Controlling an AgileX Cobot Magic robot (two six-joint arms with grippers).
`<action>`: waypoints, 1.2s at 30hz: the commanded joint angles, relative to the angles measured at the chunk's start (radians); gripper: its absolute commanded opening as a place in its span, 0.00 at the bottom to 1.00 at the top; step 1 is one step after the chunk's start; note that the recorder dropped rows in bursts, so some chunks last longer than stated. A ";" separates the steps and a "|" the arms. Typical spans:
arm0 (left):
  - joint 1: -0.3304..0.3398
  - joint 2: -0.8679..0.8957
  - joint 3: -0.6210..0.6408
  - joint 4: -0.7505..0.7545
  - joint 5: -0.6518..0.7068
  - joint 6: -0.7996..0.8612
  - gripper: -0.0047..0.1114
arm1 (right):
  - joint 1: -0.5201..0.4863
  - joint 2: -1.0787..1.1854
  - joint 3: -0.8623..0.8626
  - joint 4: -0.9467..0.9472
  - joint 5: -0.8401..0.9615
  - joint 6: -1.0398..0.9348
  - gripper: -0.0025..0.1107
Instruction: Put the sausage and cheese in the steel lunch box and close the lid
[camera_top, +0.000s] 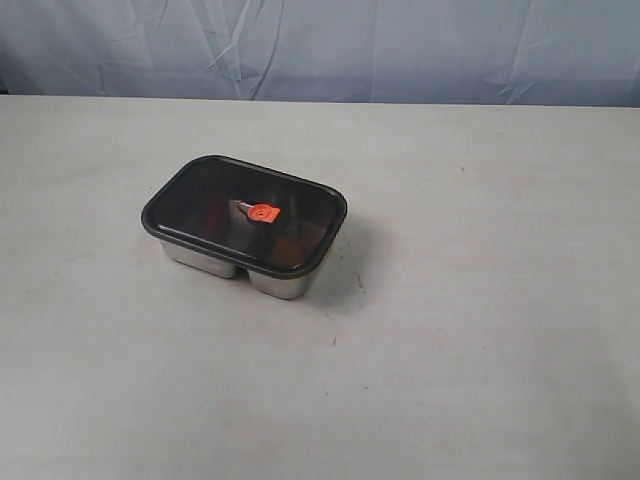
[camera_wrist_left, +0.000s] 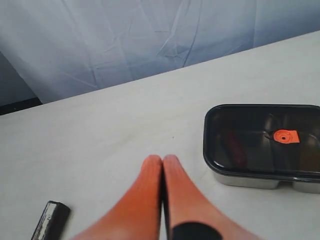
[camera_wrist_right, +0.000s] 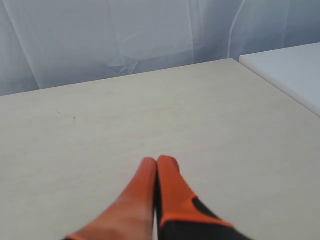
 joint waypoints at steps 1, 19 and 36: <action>-0.001 -0.084 0.187 0.022 -0.189 -0.051 0.04 | -0.006 -0.007 0.002 -0.004 -0.004 -0.005 0.01; 0.005 -0.491 0.625 0.091 -0.267 -0.455 0.04 | -0.006 -0.007 0.002 -0.004 -0.006 -0.005 0.01; 0.132 -0.621 0.704 0.071 -0.181 -0.442 0.04 | -0.006 -0.007 0.002 0.001 -0.006 -0.005 0.01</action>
